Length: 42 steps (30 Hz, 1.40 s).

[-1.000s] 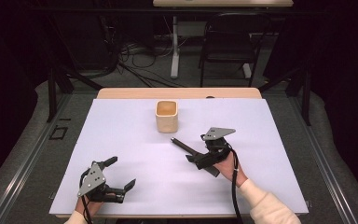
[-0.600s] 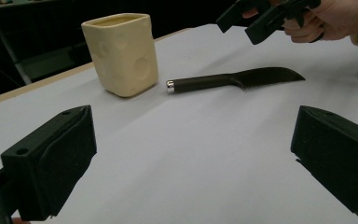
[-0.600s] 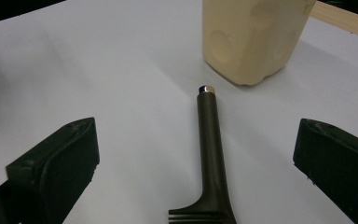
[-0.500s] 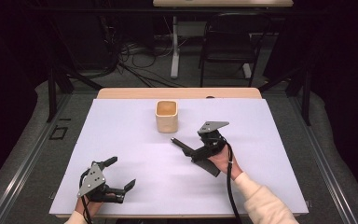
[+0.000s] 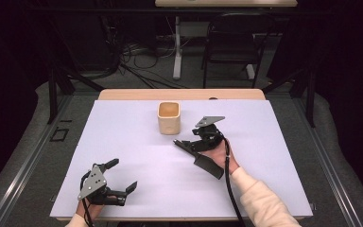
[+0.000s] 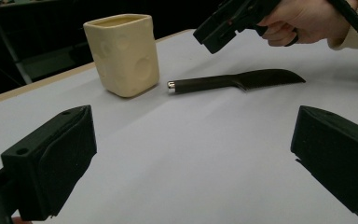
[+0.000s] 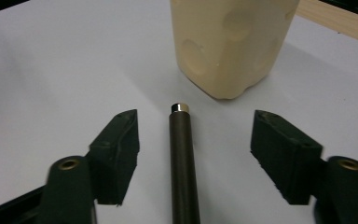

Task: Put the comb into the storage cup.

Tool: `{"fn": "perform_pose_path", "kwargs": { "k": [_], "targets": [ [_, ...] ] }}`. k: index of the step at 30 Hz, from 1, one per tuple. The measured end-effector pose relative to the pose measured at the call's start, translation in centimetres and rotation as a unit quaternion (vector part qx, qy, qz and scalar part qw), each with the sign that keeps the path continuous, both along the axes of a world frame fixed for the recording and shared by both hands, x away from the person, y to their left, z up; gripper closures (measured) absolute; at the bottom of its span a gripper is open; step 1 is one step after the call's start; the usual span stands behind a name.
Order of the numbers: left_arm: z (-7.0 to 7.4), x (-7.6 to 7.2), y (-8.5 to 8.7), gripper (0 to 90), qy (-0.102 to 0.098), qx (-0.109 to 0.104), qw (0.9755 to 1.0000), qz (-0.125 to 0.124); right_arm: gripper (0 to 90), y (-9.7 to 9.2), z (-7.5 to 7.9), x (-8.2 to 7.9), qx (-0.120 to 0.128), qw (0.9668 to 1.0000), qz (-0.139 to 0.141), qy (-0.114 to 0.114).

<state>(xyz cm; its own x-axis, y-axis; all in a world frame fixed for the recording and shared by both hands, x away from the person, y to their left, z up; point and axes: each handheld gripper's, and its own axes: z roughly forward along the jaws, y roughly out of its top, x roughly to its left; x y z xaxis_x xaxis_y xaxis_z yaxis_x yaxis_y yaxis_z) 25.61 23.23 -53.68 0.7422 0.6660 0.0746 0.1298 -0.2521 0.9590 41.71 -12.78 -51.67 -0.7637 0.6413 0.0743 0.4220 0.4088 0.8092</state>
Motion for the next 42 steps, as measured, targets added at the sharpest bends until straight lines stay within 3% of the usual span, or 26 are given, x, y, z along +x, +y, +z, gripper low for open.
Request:
{"fn": "perform_pose_path", "kwargs": {
  "k": [3,5,6,7,8,12,23,24,42],
  "targets": [
    [0.0,0.0,0.0,0.1,0.0,0.0,1.0,0.0,56.3,0.5,-0.1,0.3,-0.011,0.9999,-0.004,0.006],
    [0.0,0.0,0.0,0.1,0.001,0.0,1.0,-0.001,60.2,0.8,-0.2,0.5,-0.016,0.9998,-0.002,0.008],
    [0.0,0.0,0.0,0.1,0.001,-0.002,1.0,0.001,69.9,1.2,-0.4,0.7,-0.022,0.9997,-0.002,0.01],
    [0.0,0.0,0.0,0.1,0.001,-0.002,1.0,0.001,69.9,1.2,-0.4,0.7,-0.022,0.9997,-0.002,0.01],
    [0.0,0.0,0.1,0.1,0.0,-0.003,1.0,0.0,78.3,1.5,-0.5,1.0,-0.026,0.9996,-0.004,0.014],
    [0.0,-0.1,0.0,0.1,-0.001,-0.001,1.0,-0.001,88.0,2.0,-0.9,1.4,-0.033,0.9991,-0.011,0.024],
    [0.1,-0.1,0.0,0.1,-0.002,0.001,1.0,0.0,90.0,3.1,-1.1,2.1,-0.069,0.9973,-0.016,0.021],
    [0.0,-0.1,-0.1,0.1,-0.002,0.002,1.0,0.0,90.0,3.4,-1.1,2.3,-0.081,0.9964,-0.016,0.016],
    [0.1,-0.2,-0.1,0.1,-0.005,0.007,1.0,-0.001,90.0,5.9,-1.7,3.5,-0.131,0.9912,-0.01,0.013]
  ]
}}
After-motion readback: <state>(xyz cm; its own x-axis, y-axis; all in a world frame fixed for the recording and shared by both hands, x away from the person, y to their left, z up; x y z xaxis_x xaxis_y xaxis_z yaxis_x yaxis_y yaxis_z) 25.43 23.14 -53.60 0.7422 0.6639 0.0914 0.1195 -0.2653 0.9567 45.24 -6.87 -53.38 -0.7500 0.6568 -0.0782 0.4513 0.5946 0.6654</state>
